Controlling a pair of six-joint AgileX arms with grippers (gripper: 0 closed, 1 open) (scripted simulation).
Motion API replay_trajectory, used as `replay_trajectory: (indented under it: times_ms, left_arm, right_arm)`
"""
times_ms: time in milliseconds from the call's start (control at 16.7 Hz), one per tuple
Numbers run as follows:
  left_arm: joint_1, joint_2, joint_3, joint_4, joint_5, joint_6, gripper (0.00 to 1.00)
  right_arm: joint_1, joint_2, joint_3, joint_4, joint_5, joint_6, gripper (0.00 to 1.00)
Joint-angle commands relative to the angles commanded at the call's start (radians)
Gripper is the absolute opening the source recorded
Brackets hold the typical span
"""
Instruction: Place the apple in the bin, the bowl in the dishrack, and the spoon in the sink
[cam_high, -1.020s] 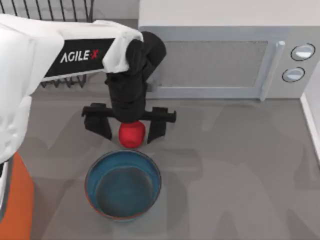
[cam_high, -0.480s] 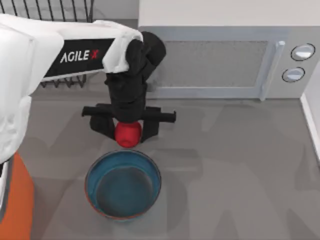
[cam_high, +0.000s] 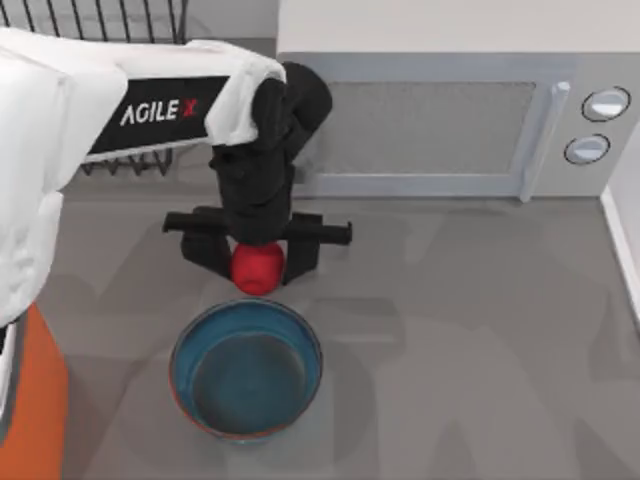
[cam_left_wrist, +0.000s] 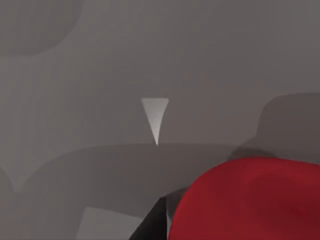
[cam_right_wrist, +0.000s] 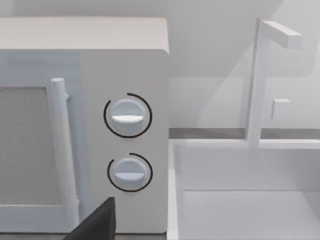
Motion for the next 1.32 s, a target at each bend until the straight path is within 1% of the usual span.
replay_trajectory:
  times_ms: [180, 480, 600, 780, 1020, 1140, 1320]
  left_arm:
    - [-0.001, -0.014, 0.064, -0.072, 0.0, -0.002, 0.0]
    - [-0.002, -0.065, 0.226, -0.306, -0.001, -0.004, 0.0]
    - [-0.002, -0.082, 0.261, -0.345, -0.001, -0.004, 0.0]
    - [-0.002, -0.084, 0.265, -0.349, -0.001, -0.003, 0.0]
    - [0.021, -0.116, 0.227, -0.348, -0.012, 0.016, 0.0]
    - [0.062, -0.191, 0.156, -0.352, -0.032, 0.048, 0.0]
    - [0.151, -0.37, -0.003, -0.366, -0.077, 0.119, 0.0]
  right_arm:
    - [0.0, 0.0, 0.0, 0.0, 0.0, 0.0, 1.0]
    - [0.0, 0.0, 0.0, 0.0, 0.0, 0.0, 1.0]
    - [0.0, 0.0, 0.0, 0.0, 0.0, 0.0, 1.0]
    - [0.0, 0.0, 0.0, 0.0, 0.0, 0.0, 1.0]
    - [0.0, 0.0, 0.0, 0.0, 0.0, 0.0, 1.0]
    - [0.0, 0.0, 0.0, 0.0, 0.0, 0.0, 1.0]
    - [0.0, 0.0, 0.0, 0.0, 0.0, 0.0, 1.0]
